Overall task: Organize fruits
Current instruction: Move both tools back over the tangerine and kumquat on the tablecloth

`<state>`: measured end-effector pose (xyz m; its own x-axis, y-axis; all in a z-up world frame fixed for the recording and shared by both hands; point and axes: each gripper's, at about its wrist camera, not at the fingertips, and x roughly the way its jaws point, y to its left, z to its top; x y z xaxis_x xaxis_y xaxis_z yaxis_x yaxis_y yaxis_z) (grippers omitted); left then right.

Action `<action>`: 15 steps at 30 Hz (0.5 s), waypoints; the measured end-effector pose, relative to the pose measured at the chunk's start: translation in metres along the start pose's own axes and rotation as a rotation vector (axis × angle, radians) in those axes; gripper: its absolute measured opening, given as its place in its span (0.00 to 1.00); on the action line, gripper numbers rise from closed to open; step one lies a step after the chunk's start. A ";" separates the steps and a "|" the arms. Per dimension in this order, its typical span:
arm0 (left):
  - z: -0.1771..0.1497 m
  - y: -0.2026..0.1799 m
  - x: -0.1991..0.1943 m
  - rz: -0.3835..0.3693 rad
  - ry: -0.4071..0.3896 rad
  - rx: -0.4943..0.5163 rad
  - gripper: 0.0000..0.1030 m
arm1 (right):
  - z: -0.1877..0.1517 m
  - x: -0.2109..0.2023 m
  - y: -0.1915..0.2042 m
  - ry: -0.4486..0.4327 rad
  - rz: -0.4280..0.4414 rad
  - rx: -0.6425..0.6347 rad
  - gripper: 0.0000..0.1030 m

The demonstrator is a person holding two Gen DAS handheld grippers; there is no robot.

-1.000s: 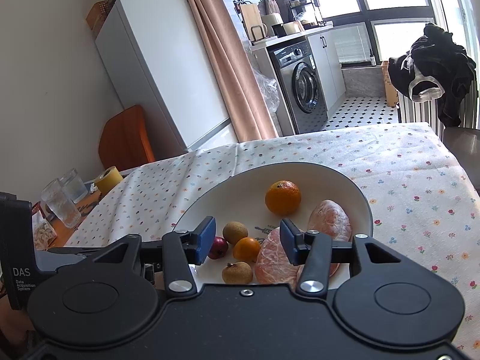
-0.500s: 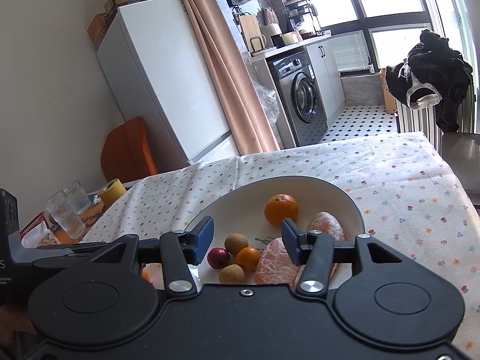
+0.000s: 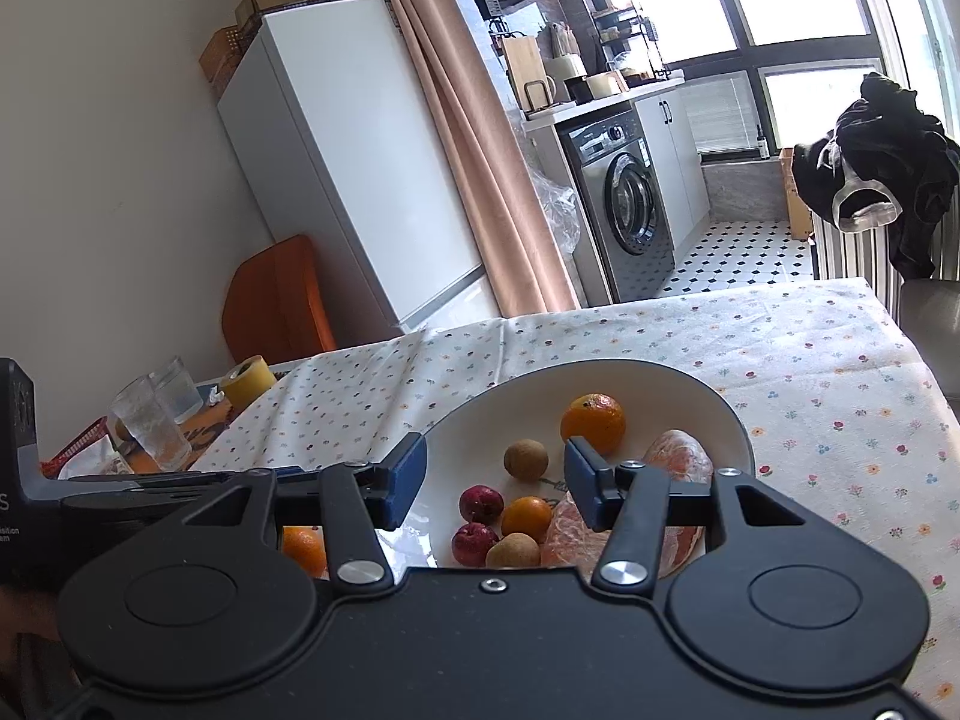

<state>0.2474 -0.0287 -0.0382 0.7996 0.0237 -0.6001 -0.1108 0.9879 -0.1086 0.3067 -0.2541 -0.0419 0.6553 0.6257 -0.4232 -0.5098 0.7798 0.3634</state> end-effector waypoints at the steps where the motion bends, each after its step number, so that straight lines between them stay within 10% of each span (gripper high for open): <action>1: 0.000 0.002 -0.002 0.002 -0.002 -0.003 0.32 | 0.000 0.000 0.001 0.001 0.002 -0.004 0.52; 10: -0.006 0.031 -0.018 0.064 -0.022 -0.063 0.69 | -0.003 0.005 0.016 0.035 0.027 -0.025 0.77; 15: -0.011 0.049 -0.022 0.091 -0.025 -0.095 0.74 | -0.004 0.007 0.029 0.053 0.043 -0.050 0.84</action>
<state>0.2175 0.0177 -0.0389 0.7979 0.1178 -0.5911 -0.2382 0.9625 -0.1297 0.2947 -0.2270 -0.0378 0.6025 0.6576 -0.4523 -0.5647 0.7517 0.3406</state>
